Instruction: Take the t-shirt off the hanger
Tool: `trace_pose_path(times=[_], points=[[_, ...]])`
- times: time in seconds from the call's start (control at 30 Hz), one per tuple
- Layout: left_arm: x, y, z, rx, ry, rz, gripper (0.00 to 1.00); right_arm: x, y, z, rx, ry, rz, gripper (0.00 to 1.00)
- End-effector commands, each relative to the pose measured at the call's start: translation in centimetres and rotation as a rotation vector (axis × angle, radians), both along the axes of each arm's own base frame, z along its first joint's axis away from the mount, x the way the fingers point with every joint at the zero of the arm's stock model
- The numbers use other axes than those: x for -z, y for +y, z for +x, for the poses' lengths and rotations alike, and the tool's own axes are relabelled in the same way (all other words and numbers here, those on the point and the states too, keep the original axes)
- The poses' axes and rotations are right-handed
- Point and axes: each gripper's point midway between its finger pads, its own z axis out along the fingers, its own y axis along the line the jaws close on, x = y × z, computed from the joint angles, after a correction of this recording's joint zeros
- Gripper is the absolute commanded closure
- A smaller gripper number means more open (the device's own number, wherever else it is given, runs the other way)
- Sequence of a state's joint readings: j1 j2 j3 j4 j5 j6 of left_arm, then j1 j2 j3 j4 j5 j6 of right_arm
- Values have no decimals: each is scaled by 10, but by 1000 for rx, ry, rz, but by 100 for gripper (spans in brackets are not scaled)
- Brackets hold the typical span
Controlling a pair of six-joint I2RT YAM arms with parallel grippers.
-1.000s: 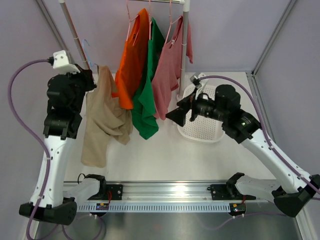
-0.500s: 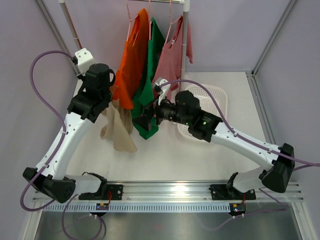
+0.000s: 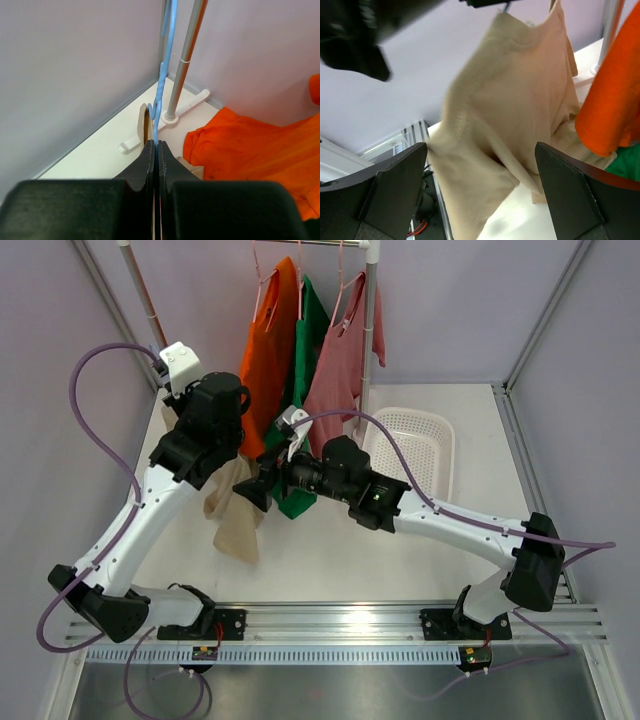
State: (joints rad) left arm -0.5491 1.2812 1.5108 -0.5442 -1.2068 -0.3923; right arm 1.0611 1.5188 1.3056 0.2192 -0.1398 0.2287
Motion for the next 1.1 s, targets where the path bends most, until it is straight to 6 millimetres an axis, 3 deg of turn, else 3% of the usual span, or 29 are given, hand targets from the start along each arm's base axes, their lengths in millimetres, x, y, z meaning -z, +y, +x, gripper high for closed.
trace_pose_path(times=[0.0, 0.23, 0.33, 0.37, 0.47, 0.6, 0.67, 0.7, 0.73, 0.77, 0.93, 0.97, 1.07], points=[[-27, 10, -4, -108, -98, -26, 100, -33, 7, -7, -3, -60, 88, 1], [-26, 1, 7, -80, -93, -34, 100, -28, 12, -15, -12, -48, 65, 2], [-27, 0, 6, -56, -108, -57, 100, -22, 19, -11, -12, -41, 32, 25], [-28, 1, 5, -62, -110, -57, 100, -21, 21, -11, -16, -39, 23, 28], [-33, 5, 2, -83, -114, -46, 100, -12, 25, -12, -27, -29, 4, 26], [-37, 5, 1, -73, -117, -50, 100, -1, 28, -7, -17, -20, -17, 58], [-39, 6, -1, -79, -127, -55, 100, 3, 28, -7, -14, -15, -27, 58], [-39, 7, -1, -84, -126, -53, 100, 4, 27, -6, -10, -14, -30, 55], [-40, 9, -2, -94, -130, -52, 100, 4, 24, -7, -5, -11, -32, 44], [-42, 9, -2, -95, -130, -50, 100, 4, 22, -7, 0, -12, -31, 46], [-45, 10, -1, -98, -132, -50, 100, 7, 7, -3, 58, -17, -47, 87], [-45, 10, -1, -98, -136, -53, 100, 6, 4, -3, 62, -16, -48, 100], [-42, 11, 1, -111, -132, -49, 100, 2, -5, -5, 77, -20, -48, 100]])
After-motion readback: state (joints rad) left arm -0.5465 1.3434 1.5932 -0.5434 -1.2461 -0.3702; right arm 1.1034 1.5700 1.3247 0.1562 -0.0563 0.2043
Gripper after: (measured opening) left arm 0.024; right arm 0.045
